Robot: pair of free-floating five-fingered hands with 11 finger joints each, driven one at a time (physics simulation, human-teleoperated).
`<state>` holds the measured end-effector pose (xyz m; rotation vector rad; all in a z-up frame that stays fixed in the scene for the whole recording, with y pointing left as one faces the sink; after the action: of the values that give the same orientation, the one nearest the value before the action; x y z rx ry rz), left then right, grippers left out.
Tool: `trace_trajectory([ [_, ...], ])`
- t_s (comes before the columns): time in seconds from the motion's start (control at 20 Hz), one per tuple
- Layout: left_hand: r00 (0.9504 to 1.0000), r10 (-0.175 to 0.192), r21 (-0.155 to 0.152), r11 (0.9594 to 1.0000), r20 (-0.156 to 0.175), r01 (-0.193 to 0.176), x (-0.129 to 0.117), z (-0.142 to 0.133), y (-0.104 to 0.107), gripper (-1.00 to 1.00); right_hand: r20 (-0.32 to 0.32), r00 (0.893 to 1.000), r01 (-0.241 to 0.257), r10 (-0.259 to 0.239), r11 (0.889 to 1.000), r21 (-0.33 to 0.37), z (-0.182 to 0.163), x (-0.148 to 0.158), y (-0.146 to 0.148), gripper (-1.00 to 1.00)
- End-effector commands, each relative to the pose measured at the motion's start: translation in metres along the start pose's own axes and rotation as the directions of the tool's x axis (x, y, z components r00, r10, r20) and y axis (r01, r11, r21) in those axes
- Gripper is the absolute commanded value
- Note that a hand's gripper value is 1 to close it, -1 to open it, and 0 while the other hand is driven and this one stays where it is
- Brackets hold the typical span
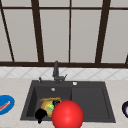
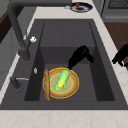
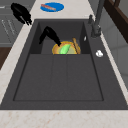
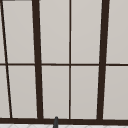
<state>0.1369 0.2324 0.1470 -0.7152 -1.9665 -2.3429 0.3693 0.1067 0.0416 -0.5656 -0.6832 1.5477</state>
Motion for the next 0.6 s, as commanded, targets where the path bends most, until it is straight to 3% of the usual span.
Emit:
trace_trajectory([
  [0.0, 1.0000, 0.000, 0.000, 1.0000, 0.000, 0.000, 0.000, 0.000, 0.000, 0.00, -0.021, 0.999, 0.034, -0.032, 0.993, 0.111, -0.012, 0.008, -0.005, -1.00],
  [0.3, 1.0000, 0.000, 0.000, 1.0000, 0.000, 0.000, 0.000, 0.000, 0.000, 0.00, -0.039, 0.998, 0.053, -0.047, 0.984, 0.171, -0.038, 0.011, -0.016, -1.00],
  [0.55, 1.0000, 0.000, 0.000, 1.0000, 0.000, 0.000, 0.000, 0.000, 0.000, 0.00, -0.052, 0.997, 0.060, -0.053, 0.988, 0.140, -0.037, 0.009, -0.024, -1.00],
])
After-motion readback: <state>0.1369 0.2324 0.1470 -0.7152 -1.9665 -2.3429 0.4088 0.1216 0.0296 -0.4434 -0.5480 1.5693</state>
